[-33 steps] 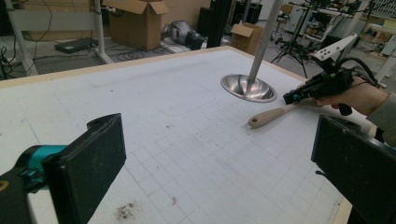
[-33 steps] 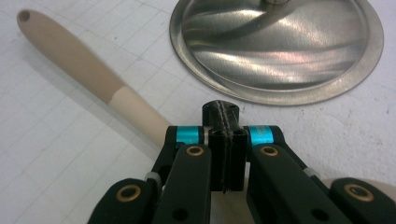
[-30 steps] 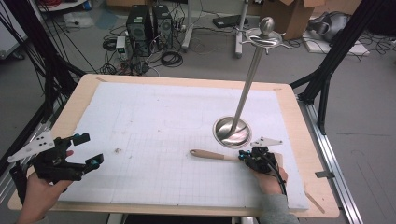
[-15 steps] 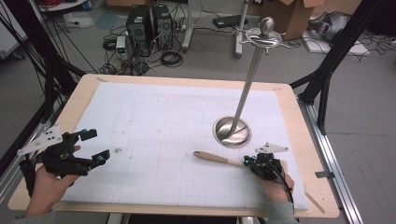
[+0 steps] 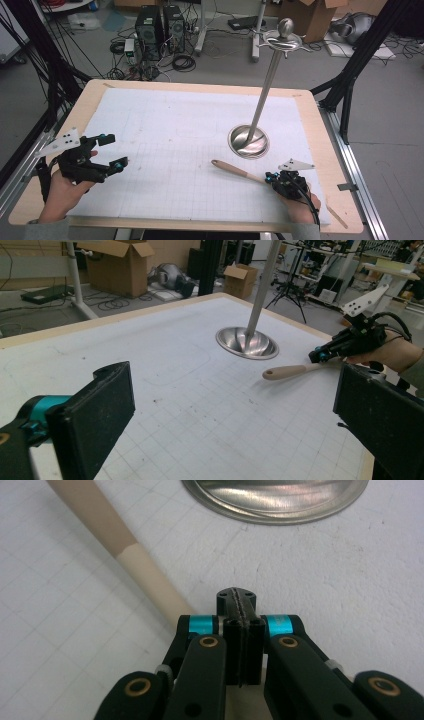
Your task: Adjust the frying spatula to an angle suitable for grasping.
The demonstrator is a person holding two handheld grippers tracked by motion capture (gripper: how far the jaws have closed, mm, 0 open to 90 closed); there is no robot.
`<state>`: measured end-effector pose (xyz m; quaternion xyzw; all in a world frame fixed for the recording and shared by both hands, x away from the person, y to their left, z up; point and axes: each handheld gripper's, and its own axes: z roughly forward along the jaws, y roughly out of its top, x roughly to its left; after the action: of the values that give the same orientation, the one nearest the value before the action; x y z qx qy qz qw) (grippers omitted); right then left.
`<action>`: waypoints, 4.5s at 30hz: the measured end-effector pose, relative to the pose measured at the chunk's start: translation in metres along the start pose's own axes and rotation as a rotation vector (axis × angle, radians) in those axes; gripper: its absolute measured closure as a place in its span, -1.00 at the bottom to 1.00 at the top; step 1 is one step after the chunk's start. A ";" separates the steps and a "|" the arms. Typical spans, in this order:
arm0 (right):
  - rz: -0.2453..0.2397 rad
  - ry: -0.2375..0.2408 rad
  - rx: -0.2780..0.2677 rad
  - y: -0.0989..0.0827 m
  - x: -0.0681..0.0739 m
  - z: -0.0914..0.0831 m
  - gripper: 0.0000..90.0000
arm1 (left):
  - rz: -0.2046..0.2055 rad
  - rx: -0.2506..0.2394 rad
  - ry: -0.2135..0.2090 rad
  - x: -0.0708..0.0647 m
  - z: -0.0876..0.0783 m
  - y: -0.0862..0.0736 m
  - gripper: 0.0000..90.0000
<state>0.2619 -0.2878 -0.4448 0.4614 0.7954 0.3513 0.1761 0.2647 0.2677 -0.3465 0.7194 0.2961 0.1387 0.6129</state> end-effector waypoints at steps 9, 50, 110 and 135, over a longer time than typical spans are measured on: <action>0.007 0.001 0.011 -0.005 0.003 -0.007 1.00 | 0.002 0.001 -0.014 0.000 0.006 0.002 -0.92; -0.157 0.174 -0.051 0.028 0.054 0.009 1.00 | -0.008 -0.001 0.043 -0.001 -0.016 -0.005 -0.92; -0.241 0.106 -0.027 0.051 0.071 0.062 1.00 | -0.026 0.013 0.137 -0.006 -0.049 -0.022 -0.92; -0.200 0.020 -0.062 0.059 0.059 0.074 1.00 | -0.023 0.035 0.153 -0.010 -0.054 -0.027 -0.92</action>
<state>0.3121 -0.1882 -0.4511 0.3705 0.8280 0.3610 0.2165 0.2195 0.3063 -0.3594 0.7137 0.3530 0.1810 0.5773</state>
